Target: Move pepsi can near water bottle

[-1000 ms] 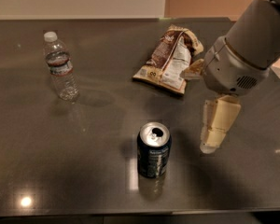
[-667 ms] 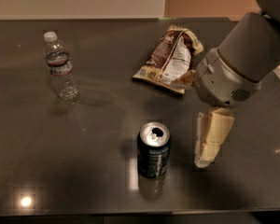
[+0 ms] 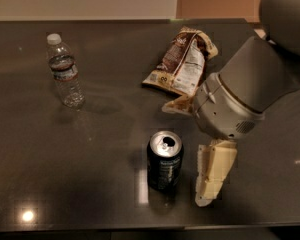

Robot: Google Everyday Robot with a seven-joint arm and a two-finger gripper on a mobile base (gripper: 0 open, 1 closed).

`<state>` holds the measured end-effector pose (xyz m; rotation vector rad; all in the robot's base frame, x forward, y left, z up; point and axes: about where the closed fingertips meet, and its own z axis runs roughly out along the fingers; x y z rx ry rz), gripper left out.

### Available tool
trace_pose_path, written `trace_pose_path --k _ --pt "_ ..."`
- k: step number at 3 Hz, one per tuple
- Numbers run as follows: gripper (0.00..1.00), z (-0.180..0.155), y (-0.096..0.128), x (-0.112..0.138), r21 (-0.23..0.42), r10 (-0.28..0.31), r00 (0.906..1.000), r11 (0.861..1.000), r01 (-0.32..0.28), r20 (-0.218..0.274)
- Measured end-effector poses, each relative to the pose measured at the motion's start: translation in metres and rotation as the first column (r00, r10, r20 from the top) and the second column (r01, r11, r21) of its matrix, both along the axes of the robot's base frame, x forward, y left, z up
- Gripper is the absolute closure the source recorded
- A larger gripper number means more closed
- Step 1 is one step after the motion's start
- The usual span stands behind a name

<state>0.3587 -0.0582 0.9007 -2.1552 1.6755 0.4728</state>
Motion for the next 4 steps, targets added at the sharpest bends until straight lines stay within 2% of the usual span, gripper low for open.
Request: trace_pose_path --k 1,2,3,4 --pt "0.00 -0.001 0.012 -0.006 0.027 0.025 0.9997 0.999 -0.025 0.000" --pt "0.17 -0.004 0.021 -0.008 0.041 0.044 0.9990 0.998 -0.044 -0.003" --pt "0.41 -0.008 0.025 -0.009 0.041 0.057 0.9984 0.998 -0.056 -0.009" --pt "0.64 -0.007 0.024 -0.003 0.032 0.037 0.9992 0.999 -0.036 -0.012"
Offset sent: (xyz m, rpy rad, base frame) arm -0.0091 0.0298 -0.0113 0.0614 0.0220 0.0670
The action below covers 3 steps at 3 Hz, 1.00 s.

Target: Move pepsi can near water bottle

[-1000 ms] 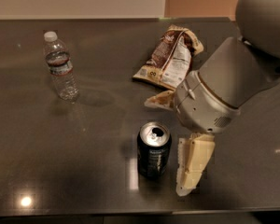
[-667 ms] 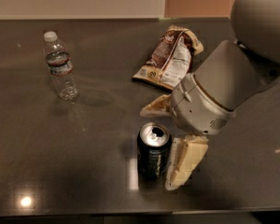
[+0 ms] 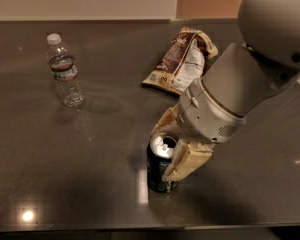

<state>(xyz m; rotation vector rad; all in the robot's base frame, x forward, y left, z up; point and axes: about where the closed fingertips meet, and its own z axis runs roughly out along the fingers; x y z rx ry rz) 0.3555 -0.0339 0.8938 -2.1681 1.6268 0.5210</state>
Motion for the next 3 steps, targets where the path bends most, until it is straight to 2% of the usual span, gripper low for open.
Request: trace_pose_path --k 1,2,3 --pt "0.87 0.011 0.005 0.022 -0.016 -0.044 0.9990 0.999 0.044 0.003" --pt "1.00 0.023 0.014 0.055 -0.026 -0.097 0.9952 0.995 0.097 0.013" --pt "1.00 0.030 0.020 0.073 -0.031 -0.127 0.9917 0.991 0.127 0.020"
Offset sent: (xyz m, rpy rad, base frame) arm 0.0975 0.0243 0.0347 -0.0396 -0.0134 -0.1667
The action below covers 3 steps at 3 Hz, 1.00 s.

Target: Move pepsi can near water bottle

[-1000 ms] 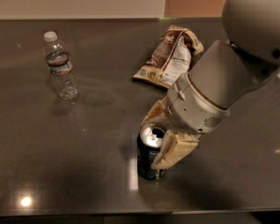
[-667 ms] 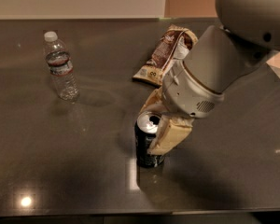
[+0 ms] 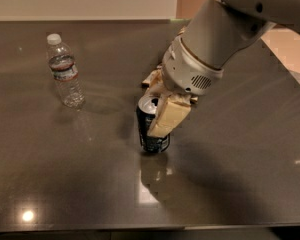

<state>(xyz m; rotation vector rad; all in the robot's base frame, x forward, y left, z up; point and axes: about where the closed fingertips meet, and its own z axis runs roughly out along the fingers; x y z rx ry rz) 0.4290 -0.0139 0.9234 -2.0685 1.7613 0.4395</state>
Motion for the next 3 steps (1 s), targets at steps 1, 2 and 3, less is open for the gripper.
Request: trace_pose_path --k 1,2,3 --pt "1.00 0.005 0.027 0.039 0.016 -0.039 0.9991 0.999 0.038 0.018" --pt "1.00 0.005 0.059 0.065 0.030 -0.049 0.9985 0.998 0.048 0.024" --pt "1.00 0.002 0.085 0.086 0.040 -0.054 0.9983 0.998 0.053 0.020"
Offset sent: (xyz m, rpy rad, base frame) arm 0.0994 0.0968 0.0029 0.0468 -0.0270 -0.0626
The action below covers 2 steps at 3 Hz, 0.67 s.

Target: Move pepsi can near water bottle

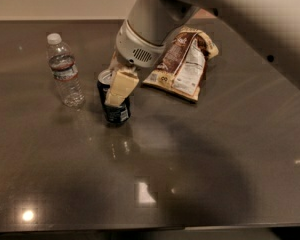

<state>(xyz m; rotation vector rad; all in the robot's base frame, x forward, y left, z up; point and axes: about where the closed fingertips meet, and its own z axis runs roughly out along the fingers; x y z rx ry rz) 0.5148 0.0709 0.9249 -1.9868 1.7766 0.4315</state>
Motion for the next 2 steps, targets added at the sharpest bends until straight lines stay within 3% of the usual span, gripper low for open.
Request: trace_pose_path --k 1,2 --pt "1.00 -0.006 0.019 0.014 0.000 -0.001 1.0000 1.000 0.001 -0.004" --pt "0.82 -0.017 0.032 0.027 -0.011 -0.006 0.9999 1.000 0.005 -0.008"
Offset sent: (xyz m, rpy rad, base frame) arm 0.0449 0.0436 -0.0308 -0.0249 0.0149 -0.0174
